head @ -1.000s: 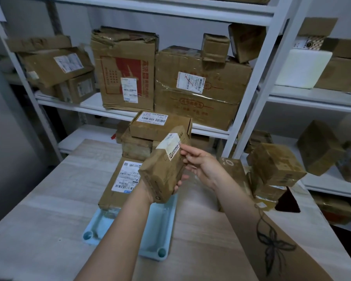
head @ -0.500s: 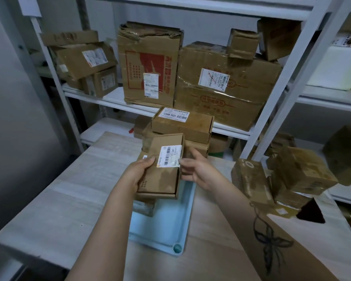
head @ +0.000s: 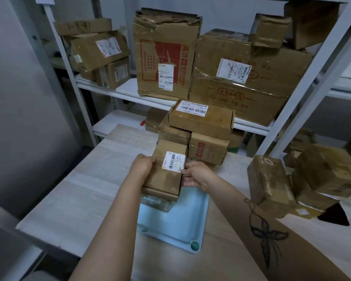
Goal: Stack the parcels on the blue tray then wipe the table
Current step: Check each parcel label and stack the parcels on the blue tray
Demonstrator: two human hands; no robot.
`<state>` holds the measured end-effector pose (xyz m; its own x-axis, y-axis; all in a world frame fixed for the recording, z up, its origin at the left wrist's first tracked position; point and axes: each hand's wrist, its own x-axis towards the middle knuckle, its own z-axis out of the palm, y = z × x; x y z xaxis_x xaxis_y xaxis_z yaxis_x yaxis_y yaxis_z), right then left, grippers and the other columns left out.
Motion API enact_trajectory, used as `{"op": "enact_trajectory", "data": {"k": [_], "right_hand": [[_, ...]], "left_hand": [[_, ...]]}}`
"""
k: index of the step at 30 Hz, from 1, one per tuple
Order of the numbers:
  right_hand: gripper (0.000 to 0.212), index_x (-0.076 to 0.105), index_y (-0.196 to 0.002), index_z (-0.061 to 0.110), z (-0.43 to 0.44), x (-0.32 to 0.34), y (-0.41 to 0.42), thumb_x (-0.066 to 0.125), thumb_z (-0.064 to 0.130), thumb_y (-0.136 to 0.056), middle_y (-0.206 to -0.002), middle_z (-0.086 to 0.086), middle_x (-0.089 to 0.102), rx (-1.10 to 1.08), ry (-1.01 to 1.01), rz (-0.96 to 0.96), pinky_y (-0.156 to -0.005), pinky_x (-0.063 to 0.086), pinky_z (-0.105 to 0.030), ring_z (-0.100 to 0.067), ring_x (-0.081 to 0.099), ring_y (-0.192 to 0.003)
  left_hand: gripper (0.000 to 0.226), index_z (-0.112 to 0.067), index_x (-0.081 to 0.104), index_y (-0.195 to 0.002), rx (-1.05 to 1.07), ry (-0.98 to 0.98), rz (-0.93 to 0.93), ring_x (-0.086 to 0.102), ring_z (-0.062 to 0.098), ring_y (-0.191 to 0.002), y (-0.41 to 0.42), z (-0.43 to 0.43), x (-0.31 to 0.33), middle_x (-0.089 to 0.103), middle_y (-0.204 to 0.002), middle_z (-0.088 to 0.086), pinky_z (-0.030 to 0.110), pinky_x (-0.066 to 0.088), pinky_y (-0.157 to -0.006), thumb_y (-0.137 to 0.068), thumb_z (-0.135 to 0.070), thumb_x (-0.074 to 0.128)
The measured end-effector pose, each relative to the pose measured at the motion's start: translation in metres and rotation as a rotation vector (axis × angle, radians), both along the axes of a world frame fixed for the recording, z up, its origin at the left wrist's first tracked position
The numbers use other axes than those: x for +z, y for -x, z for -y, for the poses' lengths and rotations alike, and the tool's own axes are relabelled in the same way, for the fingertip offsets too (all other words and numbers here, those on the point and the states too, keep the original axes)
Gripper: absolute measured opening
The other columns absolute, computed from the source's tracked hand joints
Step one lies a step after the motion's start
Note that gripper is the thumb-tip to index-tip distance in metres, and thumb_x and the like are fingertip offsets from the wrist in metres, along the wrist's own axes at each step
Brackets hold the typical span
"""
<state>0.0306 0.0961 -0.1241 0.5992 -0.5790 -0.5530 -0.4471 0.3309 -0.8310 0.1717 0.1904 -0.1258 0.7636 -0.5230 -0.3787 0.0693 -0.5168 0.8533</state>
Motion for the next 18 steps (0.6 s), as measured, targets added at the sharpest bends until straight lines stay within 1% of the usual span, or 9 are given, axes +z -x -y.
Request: {"op": "enact_trajectory", "data": {"k": [2, 4, 5, 7, 9, 11, 14, 16, 18], "right_hand": [[0.036, 0.053, -0.128, 0.001, 0.001, -0.005, -0.005, 0.042, -0.005, -0.095, -0.106, -0.009, 0.062, -0.016, -0.018, -0.018, -0.077, 0.053, -0.032, -0.014, 0.059, -0.075], [0.035, 0.053, -0.128, 0.002, 0.0, -0.008, -0.008, 0.04, -0.004, -0.096, -0.104, -0.007, 0.062, -0.034, -0.038, -0.031, -0.086, 0.049, -0.032, -0.013, 0.058, -0.074], [0.035, 0.053, -0.128, 0.003, -0.001, -0.008, -0.009, 0.04, -0.003, -0.096, -0.099, -0.005, 0.062, -0.038, -0.048, -0.034, -0.089, 0.047, -0.032, -0.013, 0.057, -0.073], [0.033, 0.053, -0.128, 0.005, -0.003, -0.007, -0.01, 0.04, 0.0, -0.097, -0.095, -0.004, 0.06, -0.05, -0.07, -0.038, -0.093, 0.045, -0.032, -0.017, 0.057, -0.081], [0.028, 0.053, -0.122, 0.01, -0.003, -0.007, -0.011, 0.042, 0.002, -0.097, -0.103, -0.007, 0.056, -0.075, -0.089, -0.043, -0.097, 0.044, -0.035, -0.021, 0.053, -0.095], [0.024, 0.051, -0.117, 0.014, -0.003, -0.009, -0.013, 0.042, 0.003, -0.097, -0.108, -0.007, 0.054, -0.1, -0.104, -0.041, -0.097, 0.044, -0.035, -0.022, 0.05, -0.1], [0.025, 0.051, -0.119, 0.013, -0.001, -0.014, -0.014, 0.044, 0.005, -0.097, -0.11, -0.005, 0.054, -0.104, -0.1, -0.049, -0.095, 0.044, -0.035, -0.022, 0.05, -0.101], [0.027, 0.053, -0.123, 0.013, 0.0, -0.015, -0.014, 0.045, 0.007, -0.097, -0.112, -0.004, 0.054, -0.08, -0.09, -0.062, -0.091, 0.044, -0.033, -0.022, 0.05, -0.102], [0.027, 0.053, -0.123, 0.017, 0.0, -0.016, -0.014, 0.046, 0.011, -0.097, -0.121, -0.005, 0.056, -0.036, -0.084, -0.079, -0.088, 0.042, -0.03, -0.021, 0.049, -0.104]], "left_hand": [[0.019, -0.002, 0.053, -0.101, -0.027, -0.053, 0.047, 0.054, 0.031, -0.096, -0.004, 0.001, -0.003, 0.057, -0.102, 0.015, 0.033, 0.041, -0.078, -0.091, -0.019, 0.05], [0.023, 0.002, 0.058, -0.105, -0.039, -0.076, 0.081, 0.056, 0.034, -0.105, -0.008, 0.001, -0.008, 0.061, -0.11, 0.019, 0.036, 0.043, -0.086, -0.092, -0.015, 0.048], [0.021, 0.001, 0.06, -0.102, -0.043, -0.07, 0.084, 0.057, 0.034, -0.106, -0.009, 0.001, -0.011, 0.062, -0.111, 0.02, 0.037, 0.044, -0.088, -0.092, -0.014, 0.048], [0.017, -0.006, 0.061, -0.081, -0.053, -0.063, 0.106, 0.059, 0.034, -0.101, -0.01, -0.001, -0.017, 0.064, -0.101, 0.019, 0.037, 0.046, -0.088, -0.092, -0.015, 0.052], [0.029, -0.014, 0.054, -0.063, -0.068, -0.069, 0.146, 0.059, 0.031, -0.088, -0.011, -0.002, -0.021, 0.062, -0.089, 0.017, 0.036, 0.047, -0.083, -0.092, -0.017, 0.055], [0.03, -0.016, 0.051, -0.061, -0.07, -0.091, 0.168, 0.055, 0.027, -0.08, -0.013, -0.001, -0.022, 0.06, -0.083, 0.015, 0.033, 0.046, -0.076, -0.091, -0.016, 0.056], [0.025, -0.011, 0.052, -0.064, -0.054, -0.144, 0.195, 0.049, 0.025, -0.069, -0.015, 0.001, -0.02, 0.053, -0.069, 0.009, 0.025, 0.038, -0.062, -0.089, -0.013, 0.054], [0.033, -0.008, 0.045, -0.056, -0.012, -0.174, 0.217, 0.043, 0.022, -0.056, -0.016, 0.003, -0.02, 0.047, -0.06, 0.006, 0.023, 0.032, -0.051, -0.088, -0.009, 0.051], [0.036, -0.01, 0.039, -0.052, 0.019, -0.203, 0.222, 0.041, 0.02, -0.054, -0.016, 0.003, -0.021, 0.044, -0.058, 0.004, 0.022, 0.029, -0.047, -0.087, -0.007, 0.047]]}}
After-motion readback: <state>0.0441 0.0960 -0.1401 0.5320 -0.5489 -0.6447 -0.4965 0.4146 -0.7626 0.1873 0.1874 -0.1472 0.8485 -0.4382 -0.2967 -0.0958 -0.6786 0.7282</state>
